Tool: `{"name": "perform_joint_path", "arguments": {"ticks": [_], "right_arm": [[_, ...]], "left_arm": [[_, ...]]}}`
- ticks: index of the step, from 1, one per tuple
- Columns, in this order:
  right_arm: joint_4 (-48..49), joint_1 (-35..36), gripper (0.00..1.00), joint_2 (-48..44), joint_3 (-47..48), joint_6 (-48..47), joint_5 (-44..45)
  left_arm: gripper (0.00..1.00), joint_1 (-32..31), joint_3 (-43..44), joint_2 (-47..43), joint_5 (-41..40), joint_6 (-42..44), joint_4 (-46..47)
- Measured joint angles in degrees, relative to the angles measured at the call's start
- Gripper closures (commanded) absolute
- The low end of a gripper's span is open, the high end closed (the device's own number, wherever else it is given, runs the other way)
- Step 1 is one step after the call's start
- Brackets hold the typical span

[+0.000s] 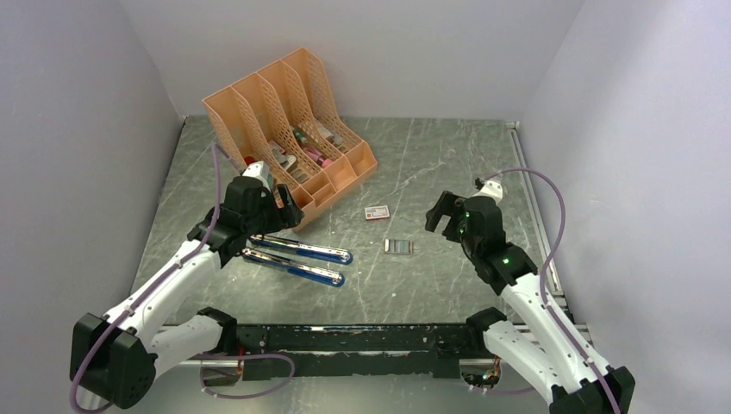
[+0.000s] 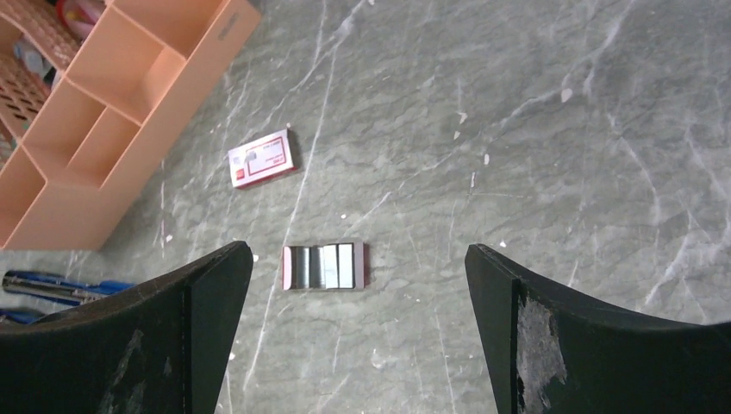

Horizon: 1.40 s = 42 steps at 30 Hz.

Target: Load the staples into the stapler

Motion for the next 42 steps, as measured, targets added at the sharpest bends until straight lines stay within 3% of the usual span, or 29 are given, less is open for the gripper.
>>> {"name": "perform_joint_path", "arguments": {"ticks": [6, 18, 28, 30, 42], "right_arm": [[-0.13, 0.00, 0.03, 1.53, 0.00, -0.81, -2.58], [1.46, 0.07, 0.03, 13.66, 1.14, -0.96, -2.54], [7.63, 0.11, 0.04, 14.32, -1.22, -1.25, 0.81], [8.31, 0.11, 0.11, 14.32, -1.64, -1.79, 1.70], [8.70, 0.11, 0.10, 17.92, -1.51, -5.33, -0.28]], "left_arm": [[0.16, 0.00, -0.96, -0.44, -0.55, -0.02, -0.04], [0.15, 0.00, -0.96, -0.42, -0.42, 0.87, 0.48], [0.05, 0.00, -0.98, -0.33, -3.13, 4.52, 3.28], [0.02, 0.00, -1.07, -0.02, -3.61, 4.83, 4.55], [0.00, 0.39, 1.92, 11.67, -4.52, 10.88, 12.90]]}}
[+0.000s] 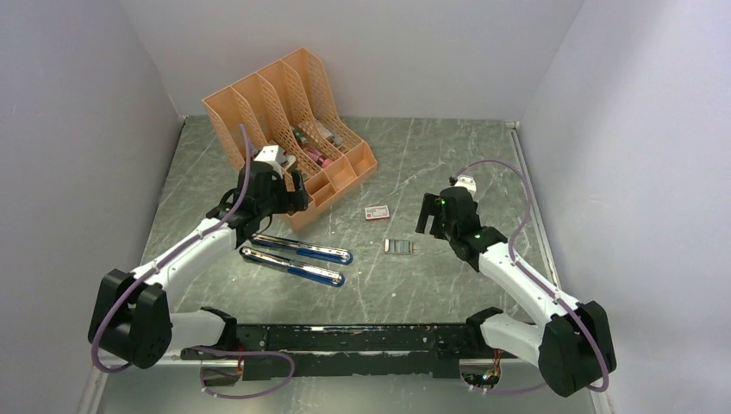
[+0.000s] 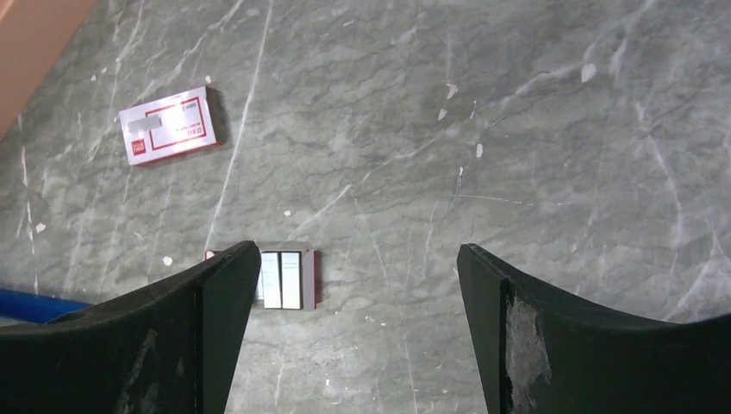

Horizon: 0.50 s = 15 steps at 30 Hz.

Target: Load the staples into the stapler

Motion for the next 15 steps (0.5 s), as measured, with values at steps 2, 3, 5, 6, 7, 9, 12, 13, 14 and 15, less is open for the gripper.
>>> {"name": "perform_joint_path", "arguments": {"ticks": [2, 3, 5, 6, 7, 9, 12, 13, 14, 15], "right_arm": [[0.13, 0.13, 0.10, 0.35, -0.02, -0.39, -0.98], [0.24, 0.26, 0.10, 0.44, -0.02, -0.46, -1.22], [0.66, 0.94, 0.11, 0.74, 0.00, -0.55, -1.18], [0.66, 1.46, 0.11, 1.05, 0.04, -0.55, -0.87], [0.59, 1.99, 0.11, 1.42, 0.15, -0.55, -0.48], [0.35, 3.85, 0.11, 2.34, 0.52, -0.37, 0.90], [-0.11, 8.04, 0.16, 2.80, 0.66, 0.44, 3.23], [-0.11, 9.53, 0.19, 2.84, 0.66, 0.96, 3.76], [-0.07, 10.40, 0.22, 2.84, 0.66, 1.40, 4.04], [-0.02, 11.47, 0.25, 2.89, 0.66, 2.01, 4.57]], "left_arm": [[0.00, 0.72, 1.18, 0.79, 1.11, 1.55, 1.68], [0.00, 1.03, 1.44, 0.94, 1.46, 1.92, 2.36], [0.00, 1.90, 1.51, 1.22, 2.47, 2.45, 3.91], [0.01, 2.19, 1.51, 1.38, 2.80, 2.51, 4.22], [0.00, 2.36, 1.51, 1.51, 3.17, 2.67, 4.46], [0.00, 2.49, 1.49, 1.84, 3.78, 3.15, 4.72], [0.00, 2.49, 1.49, 2.10, 3.93, 4.11, 4.70], [0.00, 2.49, 1.49, 2.23, 3.93, 4.52, 4.70], [0.00, 2.49, 1.49, 2.38, 3.96, 4.87, 4.72], [0.00, 2.49, 1.49, 2.62, 4.00, 5.27, 4.74]]}}
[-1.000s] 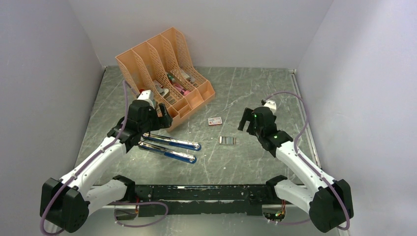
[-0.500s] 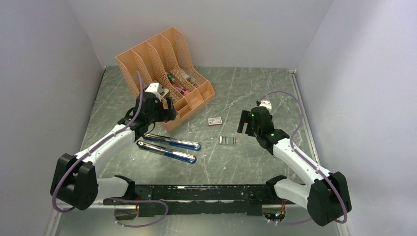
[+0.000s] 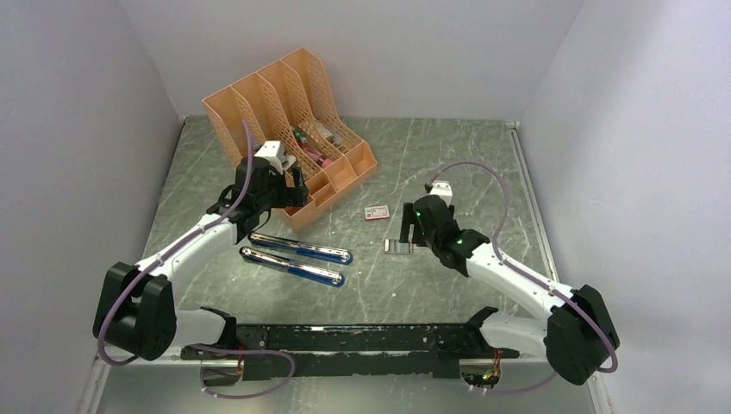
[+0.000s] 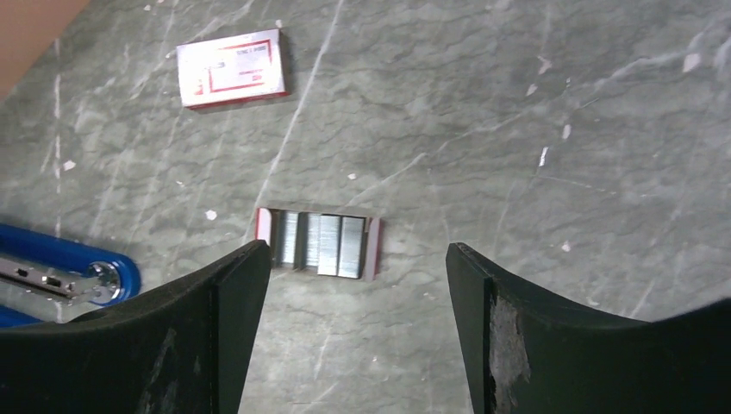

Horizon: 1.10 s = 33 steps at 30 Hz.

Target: Load the staples into the stapler

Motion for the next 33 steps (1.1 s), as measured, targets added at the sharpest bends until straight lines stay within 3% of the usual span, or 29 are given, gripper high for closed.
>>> {"name": "perform_joint_path", "arguments": {"ticks": [6, 12, 25, 33], "right_arm": [[1.03, 3.69, 0.45, 1.53, -0.44, 4.13, 2.05], [2.21, 4.13, 0.57, 5.68, -1.20, 5.40, 2.71], [3.96, 2.84, 0.70, 11.96, -1.03, 5.16, -0.72], [4.37, 1.51, 0.70, 13.75, -0.83, 4.66, -2.60]], "left_arm": [[0.01, 0.02, 0.00, 1.40, 1.53, 1.03, 1.29], [0.02, 0.02, 0.00, 1.40, 2.38, 1.44, 2.19], [0.04, 0.02, -0.02, 1.40, 2.60, 1.44, 2.54], [0.04, 0.04, -0.02, 1.40, 3.17, 1.44, 2.58]]}}
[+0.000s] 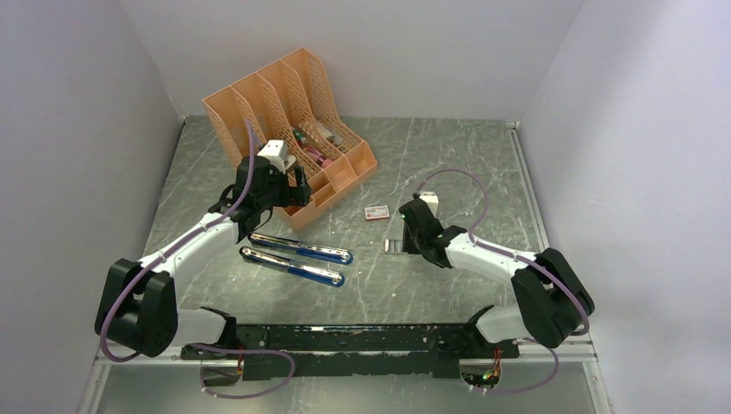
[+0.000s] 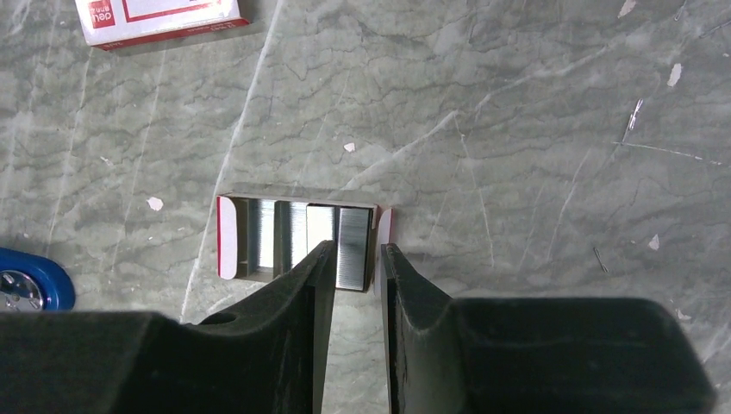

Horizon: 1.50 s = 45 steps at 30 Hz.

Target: Load the staples into the stapler

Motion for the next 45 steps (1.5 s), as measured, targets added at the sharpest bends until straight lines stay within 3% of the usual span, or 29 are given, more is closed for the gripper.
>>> {"name": "perform_joint_path", "arguments": {"ticks": [12, 28, 45], "right_arm": [[0.83, -0.42, 0.80, 0.33, 0.13, -0.79, -1.44], [2.99, -0.57, 0.80, -2.49, 0.13, -1.62, -3.10], [0.96, -0.57, 0.83, 2.10, 0.94, -1.66, -2.45]], "left_arm": [[0.04, 0.02, 0.00, 0.00, 0.44, 0.00, 0.37], [0.05, 0.13, 0.00, 0.00, 0.68, 0.00, 0.39], [0.06, 0.13, 0.00, 0.00, 0.96, 0.00, 0.42]]}}
